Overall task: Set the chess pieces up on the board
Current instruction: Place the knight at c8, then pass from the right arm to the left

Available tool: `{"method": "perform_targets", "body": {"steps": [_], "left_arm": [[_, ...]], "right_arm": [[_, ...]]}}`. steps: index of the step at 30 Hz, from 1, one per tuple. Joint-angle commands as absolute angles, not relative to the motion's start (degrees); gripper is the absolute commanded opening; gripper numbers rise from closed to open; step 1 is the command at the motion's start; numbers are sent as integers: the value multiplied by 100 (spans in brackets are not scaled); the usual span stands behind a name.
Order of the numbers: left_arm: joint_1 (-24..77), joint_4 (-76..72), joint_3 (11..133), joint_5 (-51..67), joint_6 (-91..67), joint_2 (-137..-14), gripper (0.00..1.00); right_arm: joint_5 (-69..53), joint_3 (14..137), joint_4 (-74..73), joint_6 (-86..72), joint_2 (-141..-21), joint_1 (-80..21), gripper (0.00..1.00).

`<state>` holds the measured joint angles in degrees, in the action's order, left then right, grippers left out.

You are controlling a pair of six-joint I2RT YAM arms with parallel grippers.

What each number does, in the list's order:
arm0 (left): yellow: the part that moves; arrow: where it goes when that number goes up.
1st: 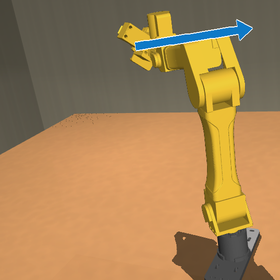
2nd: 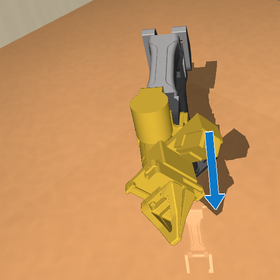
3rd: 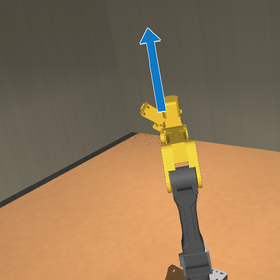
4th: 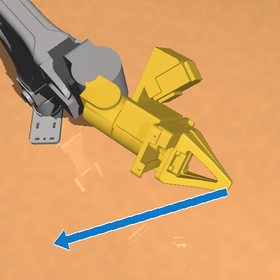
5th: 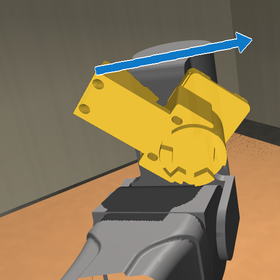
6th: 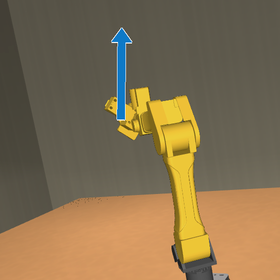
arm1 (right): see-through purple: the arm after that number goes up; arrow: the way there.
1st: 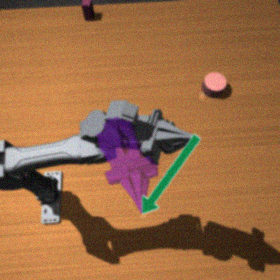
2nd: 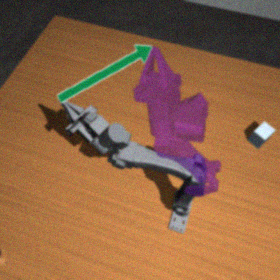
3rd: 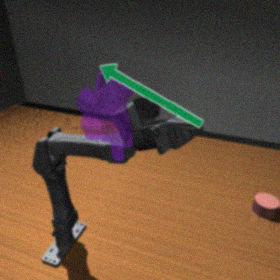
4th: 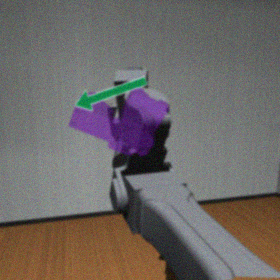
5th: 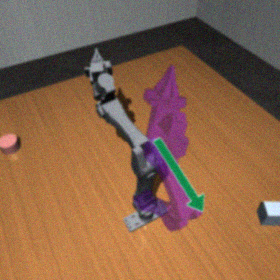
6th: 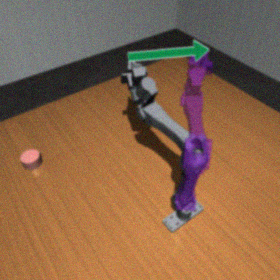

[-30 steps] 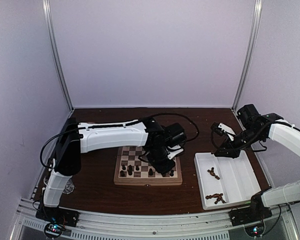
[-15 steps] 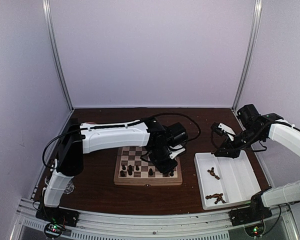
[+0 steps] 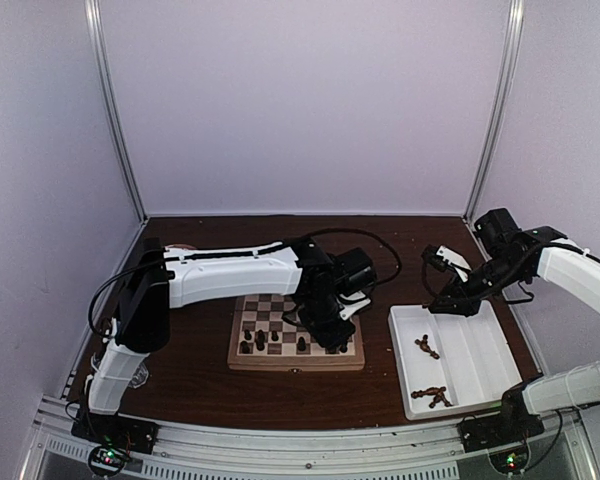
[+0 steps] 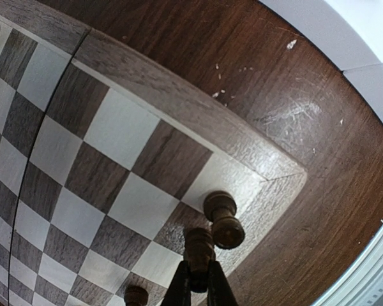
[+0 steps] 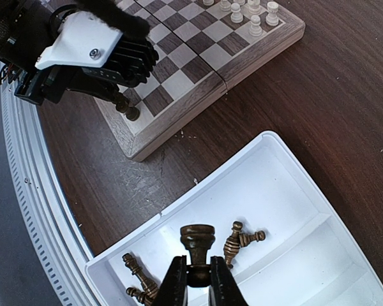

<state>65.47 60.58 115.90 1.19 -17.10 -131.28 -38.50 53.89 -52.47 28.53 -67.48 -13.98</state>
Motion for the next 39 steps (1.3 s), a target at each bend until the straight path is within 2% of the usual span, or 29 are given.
{"method": "perform_targets", "body": {"steps": [1,6,14,17,24,27,31,36,39], "left_arm": [[6576,5969,11742,88,-1771,-13196,7],[6580,5973,11742,-97,-1767,-13193,10],[6582,6095,11840,-22,-1795,-13071,24],[6582,6105,11854,88,-1782,-12875,29],[6482,6171,11686,247,-1810,-11871,35],[6337,4996,10910,1172,-2202,-11209,38],[6184,2299,9656,2478,-3206,-10549,45],[6166,264,9047,3210,-4177,-10569,47],[6160,-467,8956,3354,-4564,-10693,48]], "right_arm": [[-3833,5352,-5230,2865,-6709,-1354,0],[-3841,5351,-5231,2865,-6702,-1358,0],[-3882,5353,-5247,2874,-6708,-1355,0],[-3913,5366,-5262,2881,-6715,-1354,0],[-4165,5454,-5451,3046,-6578,-1358,1],[-4544,5643,-5713,3216,-6587,-1370,2],[-5117,6056,-6251,3653,-6586,-1474,2],[-5453,6603,-6653,3830,-6554,-1749,3],[-5521,6862,-6845,3884,-6599,-2001,3]]}}
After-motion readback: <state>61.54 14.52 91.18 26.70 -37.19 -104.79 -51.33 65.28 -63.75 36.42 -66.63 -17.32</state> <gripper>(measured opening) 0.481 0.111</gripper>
